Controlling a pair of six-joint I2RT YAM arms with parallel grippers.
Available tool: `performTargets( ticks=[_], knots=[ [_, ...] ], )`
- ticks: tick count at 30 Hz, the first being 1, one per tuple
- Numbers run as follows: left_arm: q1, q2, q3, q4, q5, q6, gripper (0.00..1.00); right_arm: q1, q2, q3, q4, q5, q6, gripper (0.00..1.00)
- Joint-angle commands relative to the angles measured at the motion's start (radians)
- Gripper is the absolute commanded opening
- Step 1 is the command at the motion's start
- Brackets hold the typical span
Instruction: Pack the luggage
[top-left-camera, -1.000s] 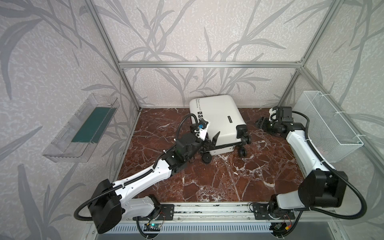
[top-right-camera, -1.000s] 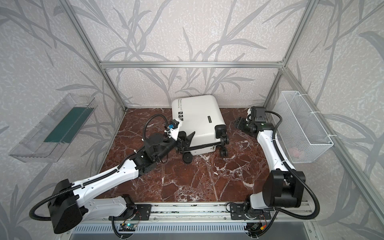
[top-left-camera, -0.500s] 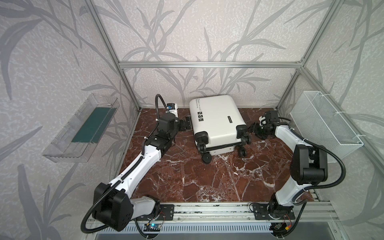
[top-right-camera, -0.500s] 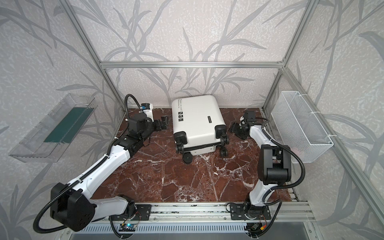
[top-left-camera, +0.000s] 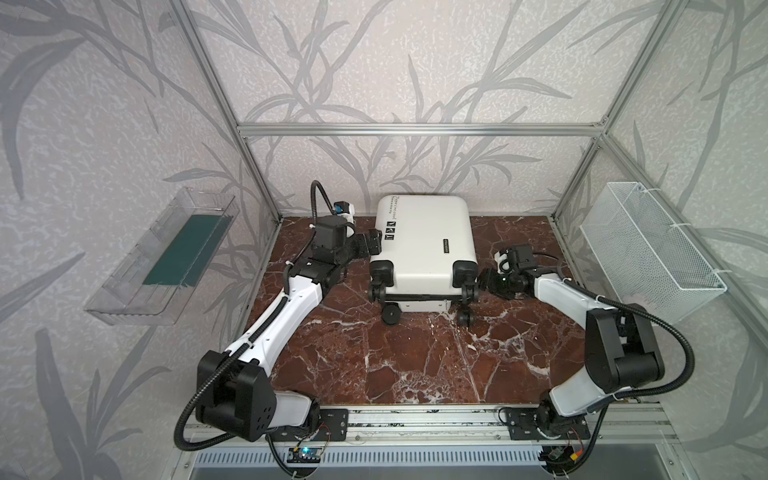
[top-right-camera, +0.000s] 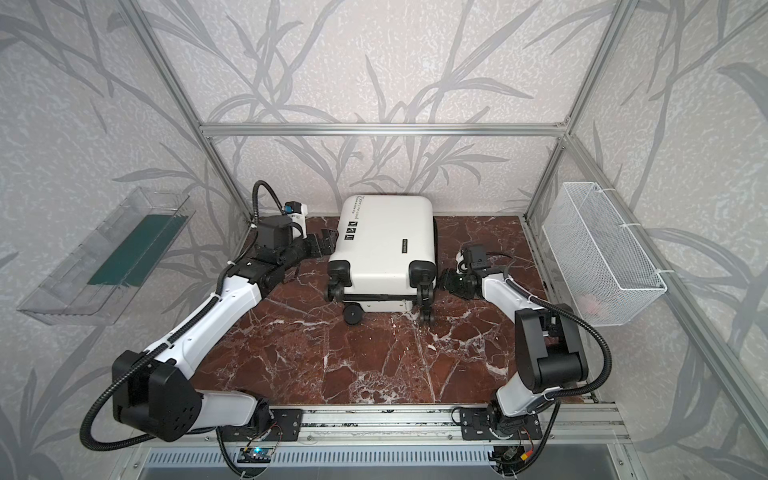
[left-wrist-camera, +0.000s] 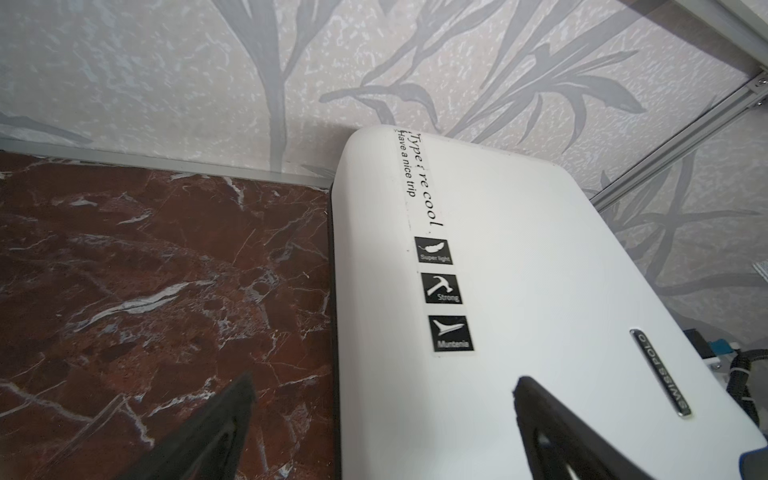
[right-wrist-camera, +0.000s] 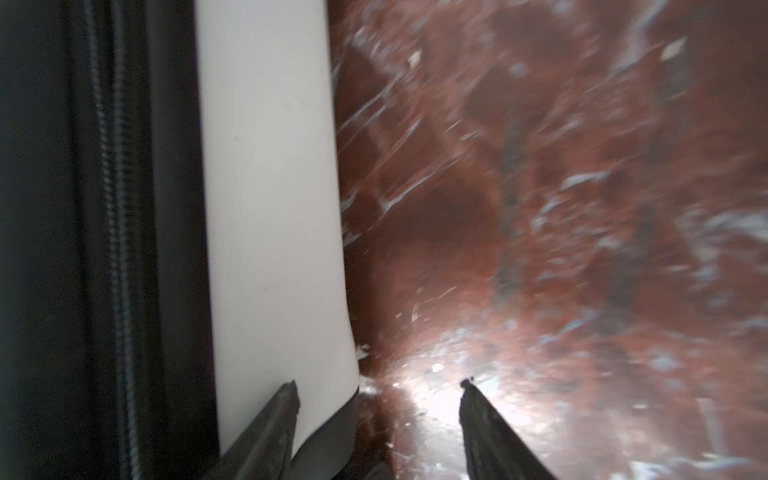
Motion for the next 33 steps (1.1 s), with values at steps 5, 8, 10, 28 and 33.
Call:
performTargets(
  ticks=[5, 8, 10, 28, 33],
  knots=[
    [0.007, 0.004, 0.069, -0.013, 0.106, -0.006, 0.99, 0.098, -0.136, -0.048, -0.022, 0.034, 0.015, 0.62],
    [0.006, -0.047, 0.021, 0.035, 0.159, -0.037, 0.99, 0.098, -0.239, -0.050, -0.117, 0.098, 0.000, 0.63],
    [0.006, -0.097, -0.040, 0.087, 0.188, -0.072, 0.99, 0.102, -0.312, -0.054, -0.169, 0.123, 0.000, 0.65],
    [-0.257, -0.560, -0.681, 0.242, -0.001, -0.182, 0.98, 0.843, -0.436, 0.194, -0.472, 0.786, 0.195, 0.86],
    [-0.357, -0.556, -0.790, 0.346, -0.062, -0.203, 0.95, 0.940, -0.303, 0.295, -0.519, 0.894, 0.235, 0.87]
  ],
)
